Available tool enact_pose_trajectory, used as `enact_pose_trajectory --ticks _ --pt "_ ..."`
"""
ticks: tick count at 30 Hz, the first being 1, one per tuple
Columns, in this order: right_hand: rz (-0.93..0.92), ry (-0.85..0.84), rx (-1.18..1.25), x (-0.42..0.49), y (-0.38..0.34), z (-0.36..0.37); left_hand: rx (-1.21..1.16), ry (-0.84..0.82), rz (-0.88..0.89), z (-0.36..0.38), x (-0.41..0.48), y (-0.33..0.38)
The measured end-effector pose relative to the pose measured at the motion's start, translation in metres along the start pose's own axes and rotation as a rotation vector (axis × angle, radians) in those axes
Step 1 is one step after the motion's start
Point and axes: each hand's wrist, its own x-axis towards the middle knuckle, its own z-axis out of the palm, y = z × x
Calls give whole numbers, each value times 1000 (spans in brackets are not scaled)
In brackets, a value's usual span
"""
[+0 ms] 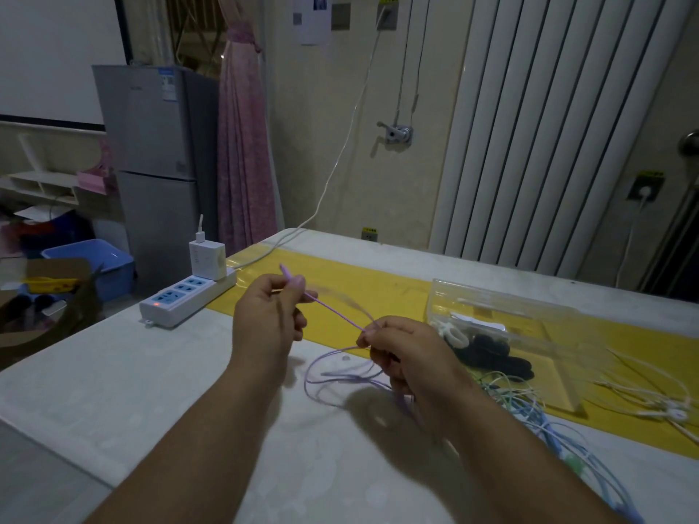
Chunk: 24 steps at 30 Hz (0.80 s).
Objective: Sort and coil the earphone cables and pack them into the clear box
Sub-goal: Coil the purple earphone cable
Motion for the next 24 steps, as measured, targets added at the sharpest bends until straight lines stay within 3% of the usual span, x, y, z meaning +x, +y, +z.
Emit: enact_pose_trajectory --ticks 5,8,16,20,24 --pt "-43 17 -96 3 -4 -7 -305 84 -145 0 6 1" --pt "-93 69 -208 5 -3 -13 -295 155 -185 -3 8 1" --pt "-194 80 -116 5 -4 -19 -206 389 -187 -7 14 -5" --pt "-307 267 -310 8 3 -16 -126 476 -122 -10 18 -10" --pt "-304 308 -279 8 5 -17 -58 480 -133 -10 18 -12"
